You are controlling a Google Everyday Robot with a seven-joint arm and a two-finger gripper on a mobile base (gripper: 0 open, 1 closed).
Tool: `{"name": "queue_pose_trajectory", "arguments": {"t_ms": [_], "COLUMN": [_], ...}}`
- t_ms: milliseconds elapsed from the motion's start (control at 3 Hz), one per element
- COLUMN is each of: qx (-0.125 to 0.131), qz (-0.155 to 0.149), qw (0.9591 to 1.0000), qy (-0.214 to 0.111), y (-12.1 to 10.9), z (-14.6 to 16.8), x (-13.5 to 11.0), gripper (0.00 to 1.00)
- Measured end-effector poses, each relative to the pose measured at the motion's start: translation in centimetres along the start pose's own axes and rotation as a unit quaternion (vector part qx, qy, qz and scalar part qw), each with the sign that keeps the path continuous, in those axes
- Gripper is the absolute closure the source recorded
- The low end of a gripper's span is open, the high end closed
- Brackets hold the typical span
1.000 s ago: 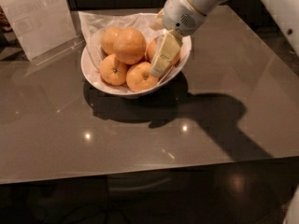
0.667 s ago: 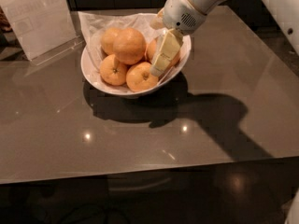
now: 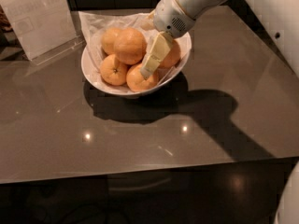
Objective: Pick orange from white bowl
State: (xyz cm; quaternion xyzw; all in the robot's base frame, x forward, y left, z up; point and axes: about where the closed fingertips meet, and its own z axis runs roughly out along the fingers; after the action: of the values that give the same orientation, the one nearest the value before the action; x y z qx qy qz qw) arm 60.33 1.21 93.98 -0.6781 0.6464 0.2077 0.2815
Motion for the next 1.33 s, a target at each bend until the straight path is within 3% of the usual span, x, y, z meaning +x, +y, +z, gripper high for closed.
{"name": "queue_pose_trajectory", "arguments": {"t_ms": [667, 1333], "qx": [-0.020, -0.017], "qz": [-0.014, -0.021], "qw": [0.9988, 0.9980], "qy": [-0.042, -0.056], "y": [-1.7, -2.2], "z": [3.7, 4.4], "x": [-2.5, -3.3], "gripper": [0.00, 0.42]}}
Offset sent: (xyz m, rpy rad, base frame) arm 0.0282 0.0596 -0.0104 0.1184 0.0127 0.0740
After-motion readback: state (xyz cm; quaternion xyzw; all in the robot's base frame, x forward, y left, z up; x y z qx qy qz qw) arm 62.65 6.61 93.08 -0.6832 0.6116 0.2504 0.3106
